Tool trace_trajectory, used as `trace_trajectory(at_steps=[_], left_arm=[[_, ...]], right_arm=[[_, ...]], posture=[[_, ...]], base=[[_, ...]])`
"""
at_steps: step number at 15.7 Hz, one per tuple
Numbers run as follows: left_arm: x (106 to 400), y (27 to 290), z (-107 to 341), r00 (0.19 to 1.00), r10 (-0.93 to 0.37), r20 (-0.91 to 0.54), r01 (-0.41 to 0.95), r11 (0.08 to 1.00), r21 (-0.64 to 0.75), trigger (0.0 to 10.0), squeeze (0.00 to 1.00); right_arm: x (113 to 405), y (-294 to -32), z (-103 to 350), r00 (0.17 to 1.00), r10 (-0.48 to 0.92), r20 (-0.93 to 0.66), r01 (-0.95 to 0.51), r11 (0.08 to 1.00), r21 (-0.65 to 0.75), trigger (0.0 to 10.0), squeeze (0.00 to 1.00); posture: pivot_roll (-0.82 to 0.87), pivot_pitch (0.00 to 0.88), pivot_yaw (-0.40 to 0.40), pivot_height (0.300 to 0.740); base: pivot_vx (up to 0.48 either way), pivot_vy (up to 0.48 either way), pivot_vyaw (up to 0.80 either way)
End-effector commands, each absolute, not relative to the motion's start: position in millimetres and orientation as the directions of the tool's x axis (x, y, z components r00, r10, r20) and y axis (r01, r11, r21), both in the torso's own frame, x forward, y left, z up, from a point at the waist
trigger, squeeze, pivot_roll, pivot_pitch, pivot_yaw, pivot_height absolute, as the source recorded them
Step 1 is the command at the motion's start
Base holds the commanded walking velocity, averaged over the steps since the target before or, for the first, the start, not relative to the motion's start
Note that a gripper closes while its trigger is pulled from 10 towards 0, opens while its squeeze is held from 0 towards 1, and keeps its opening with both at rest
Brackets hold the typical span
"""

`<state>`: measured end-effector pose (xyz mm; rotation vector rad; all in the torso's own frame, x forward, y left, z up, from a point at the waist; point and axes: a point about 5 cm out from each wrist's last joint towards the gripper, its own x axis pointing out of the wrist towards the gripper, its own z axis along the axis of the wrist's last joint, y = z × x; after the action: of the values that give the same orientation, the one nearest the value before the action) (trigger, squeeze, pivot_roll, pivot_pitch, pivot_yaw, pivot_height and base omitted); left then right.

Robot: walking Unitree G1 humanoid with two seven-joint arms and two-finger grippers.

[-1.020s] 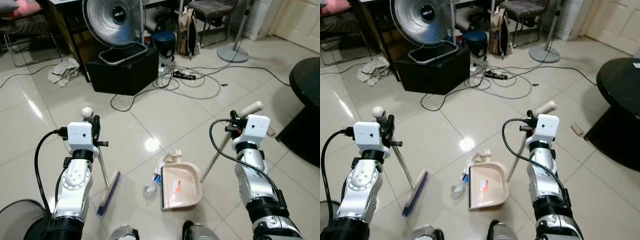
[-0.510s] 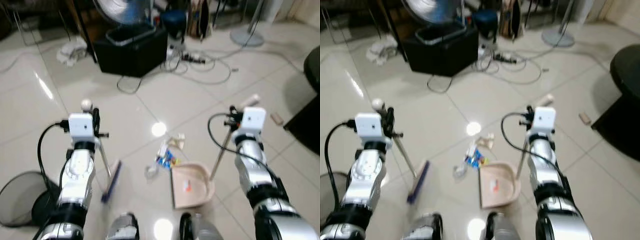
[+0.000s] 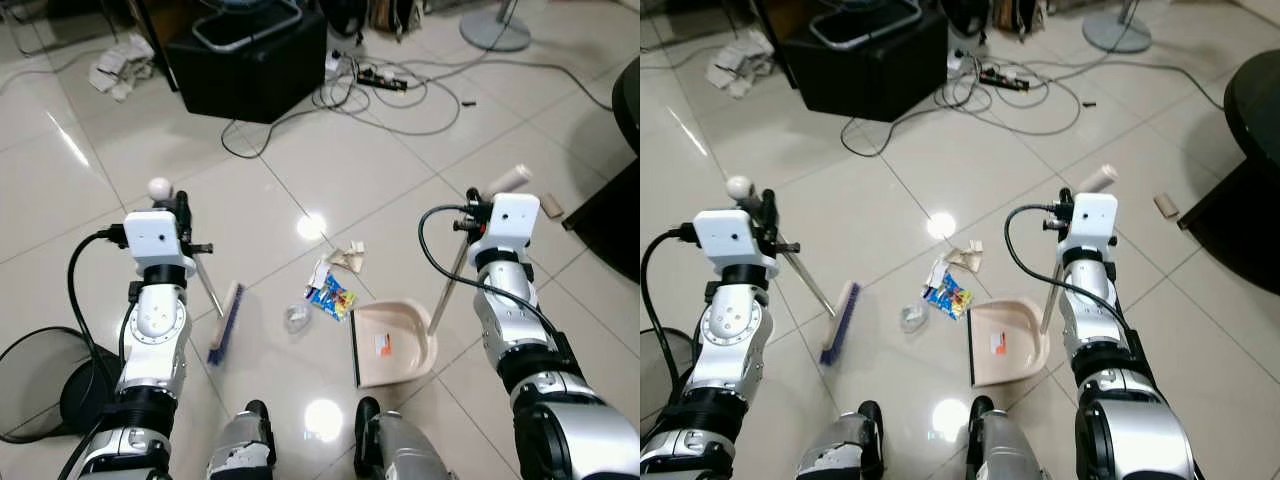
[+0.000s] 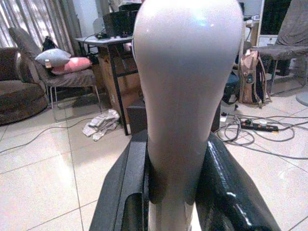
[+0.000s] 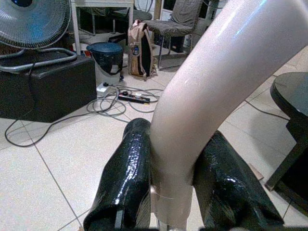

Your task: Sweep floor

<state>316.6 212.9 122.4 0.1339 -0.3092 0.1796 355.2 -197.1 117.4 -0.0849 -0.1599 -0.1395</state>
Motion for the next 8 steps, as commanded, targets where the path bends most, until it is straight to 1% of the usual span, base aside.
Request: trace_trajectory(at_steps=[1,5,8], left_arm=[[315.4,217.4,124.6,0.924,0.181,0.337,-0.225,0.97,0.096,10.0,0.0],[313.7,215.6,128.7,0.913,0.178,0.367,-0.221,0.972,0.08,10.0,0.0],[315.7,211.4,131.4,0.911,0.162,0.379,-0.206,0.975,0.08,10.0,0.0]], right_arm=[[358.1,-196.1,126.6,0.969,-0.123,0.214,0.141,0.987,-0.071,10.0,0.0],[364.4,-176.1,136.4,0.963,-0.072,0.26,0.088,0.995,-0.051,10.0,0.0],[370.4,-168.5,143.3,0.963,-0.056,0.263,0.072,0.996,-0.053,10.0,0.0]], posture=[[0.04,0.333,-0.008,0.74],[0.06,0.371,-0.014,0.74],[0.06,0.385,-0.022,0.74]], base=[[0.0,0.0,0.0],[0.0,0.0,0.0],[0.0,0.0,0.0]])
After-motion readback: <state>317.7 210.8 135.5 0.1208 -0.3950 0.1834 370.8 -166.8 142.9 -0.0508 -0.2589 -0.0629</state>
